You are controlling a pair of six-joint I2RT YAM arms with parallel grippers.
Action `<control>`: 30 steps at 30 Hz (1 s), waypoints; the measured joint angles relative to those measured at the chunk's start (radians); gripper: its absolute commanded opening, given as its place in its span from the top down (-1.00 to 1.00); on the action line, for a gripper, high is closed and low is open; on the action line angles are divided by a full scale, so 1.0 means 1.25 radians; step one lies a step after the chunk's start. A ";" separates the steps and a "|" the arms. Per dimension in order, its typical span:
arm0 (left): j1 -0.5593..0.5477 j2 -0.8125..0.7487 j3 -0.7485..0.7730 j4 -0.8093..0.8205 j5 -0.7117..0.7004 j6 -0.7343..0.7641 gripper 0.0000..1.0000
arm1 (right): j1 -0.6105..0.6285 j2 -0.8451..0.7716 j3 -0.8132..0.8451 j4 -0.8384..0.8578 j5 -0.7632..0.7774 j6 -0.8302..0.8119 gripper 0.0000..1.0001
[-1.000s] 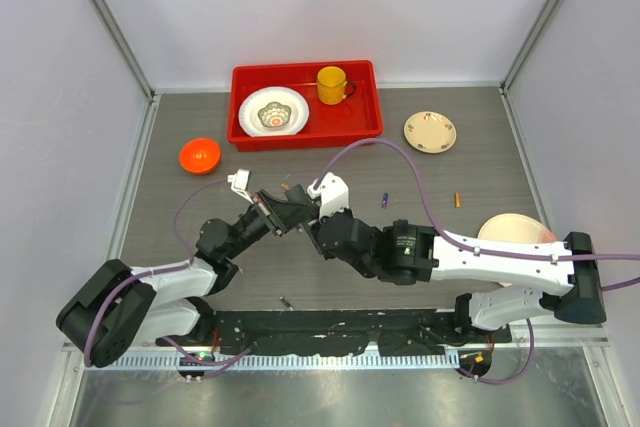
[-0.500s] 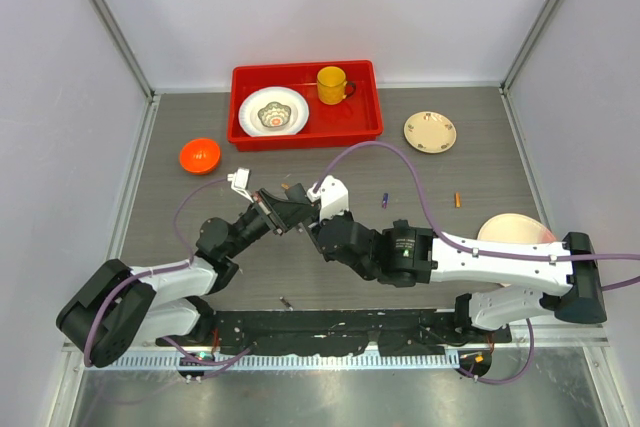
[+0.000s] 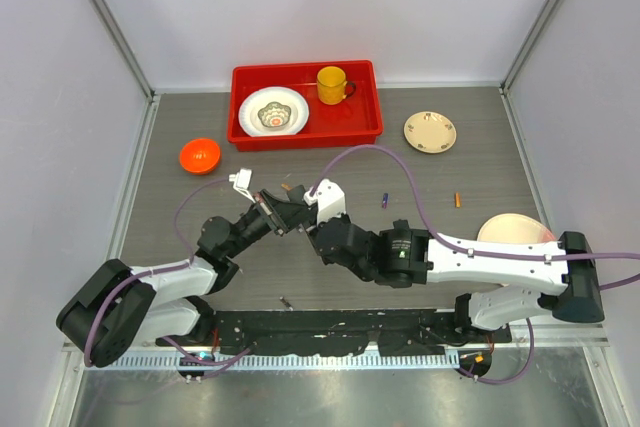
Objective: Load the batteries into the remote control
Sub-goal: Load the battery into the remote control.
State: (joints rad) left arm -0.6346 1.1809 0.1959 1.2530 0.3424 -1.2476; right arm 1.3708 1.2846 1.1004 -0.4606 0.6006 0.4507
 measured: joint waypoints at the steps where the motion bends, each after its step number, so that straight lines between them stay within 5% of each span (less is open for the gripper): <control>1: 0.000 0.000 0.000 -0.003 0.000 0.002 1.00 | 0.001 0.004 0.001 0.000 -0.001 0.000 0.92; 30: 0.000 0.000 0.000 -0.007 -0.001 -0.001 1.00 | 0.002 0.015 0.011 -0.009 -0.002 0.028 0.35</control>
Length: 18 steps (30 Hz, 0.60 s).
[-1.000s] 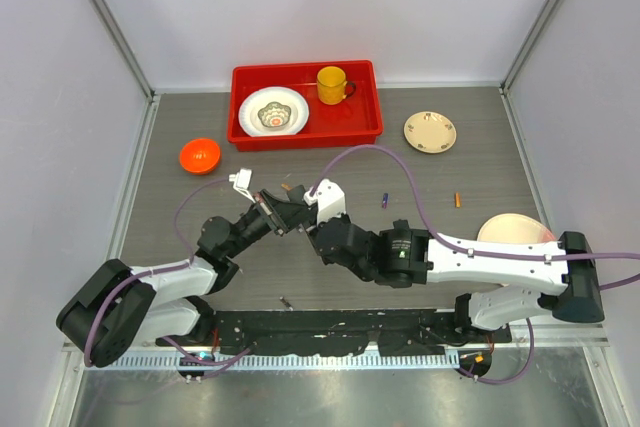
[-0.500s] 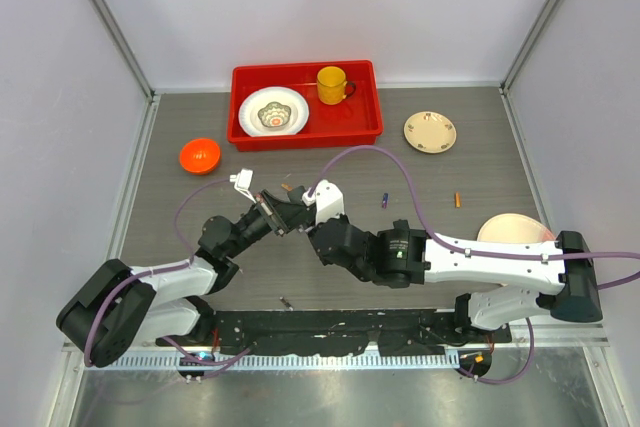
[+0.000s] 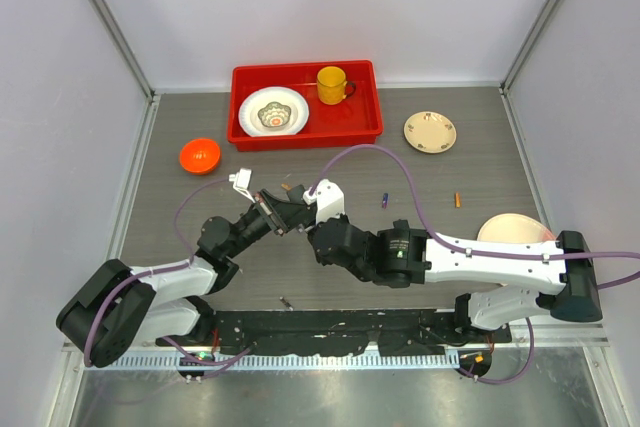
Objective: Load the batteries into the remote control
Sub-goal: Load the battery into the remote control.
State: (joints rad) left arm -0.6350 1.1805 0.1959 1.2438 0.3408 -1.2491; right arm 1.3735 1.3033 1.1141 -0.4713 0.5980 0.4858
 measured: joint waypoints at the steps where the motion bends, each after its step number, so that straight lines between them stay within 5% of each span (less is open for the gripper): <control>1: 0.000 0.000 0.000 0.002 0.000 0.000 1.00 | 0.000 0.000 0.002 -0.002 0.000 0.002 0.32; 18: 0.000 -0.004 0.000 0.020 -0.001 -0.003 1.00 | 0.005 -0.019 0.005 -0.001 -0.007 0.030 -0.04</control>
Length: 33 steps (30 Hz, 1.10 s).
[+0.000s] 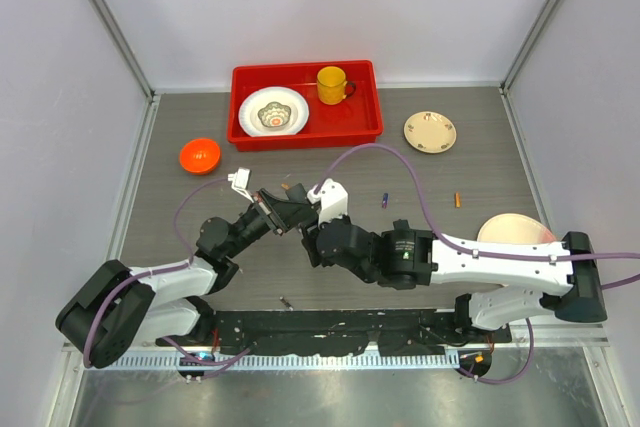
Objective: Load the batteries into the remote control
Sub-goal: Load the battery into the remote control.
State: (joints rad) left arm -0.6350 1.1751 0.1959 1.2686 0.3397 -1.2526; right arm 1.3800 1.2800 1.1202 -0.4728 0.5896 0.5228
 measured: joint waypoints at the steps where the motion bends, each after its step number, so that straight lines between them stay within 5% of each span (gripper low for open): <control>1: 0.000 0.000 0.000 0.000 0.000 0.000 1.00 | 0.000 -0.002 0.000 0.001 0.000 0.002 -0.06; 14: 0.000 0.000 0.000 0.012 -0.002 0.000 1.00 | 0.000 -0.085 0.003 -0.003 -0.006 0.002 -0.12; 21: 0.000 0.000 0.000 0.012 -0.002 -0.001 1.00 | -0.017 -0.200 -0.031 0.050 -0.014 0.008 -0.39; 27: 0.000 -0.013 0.004 0.012 -0.002 -0.005 1.00 | -0.198 -0.297 -0.172 0.142 -0.185 0.083 -0.74; 33: 0.000 -0.039 0.013 0.016 -0.002 -0.013 1.00 | -0.359 -0.326 -0.261 0.225 -0.434 0.171 -0.77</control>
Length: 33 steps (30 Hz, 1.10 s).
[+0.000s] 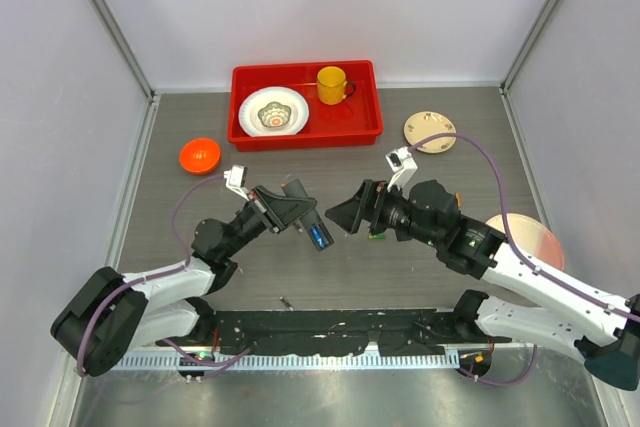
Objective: Load the batteries into the remote control
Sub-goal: Load the battery into the remote control.
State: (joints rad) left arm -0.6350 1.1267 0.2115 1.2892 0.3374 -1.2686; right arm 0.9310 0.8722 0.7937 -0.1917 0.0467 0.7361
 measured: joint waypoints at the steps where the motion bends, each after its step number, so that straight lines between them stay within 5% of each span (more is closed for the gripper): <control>1: 0.000 -0.001 0.001 0.000 0.000 -0.002 1.00 | -0.013 0.003 -0.005 0.019 -0.041 0.012 -0.77; 12: 0.000 -0.001 0.016 0.000 0.003 -0.006 1.00 | -0.071 0.080 -0.042 0.171 -0.306 0.094 -0.75; 33: 0.000 -0.015 0.024 0.000 0.005 -0.005 1.00 | -0.081 0.140 -0.081 0.255 -0.391 0.149 -0.32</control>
State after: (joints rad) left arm -0.6350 1.1076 0.2420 1.2896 0.3439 -1.2755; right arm 0.8291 1.0477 0.6930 0.1276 -0.4419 0.9226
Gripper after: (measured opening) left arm 0.180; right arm 0.674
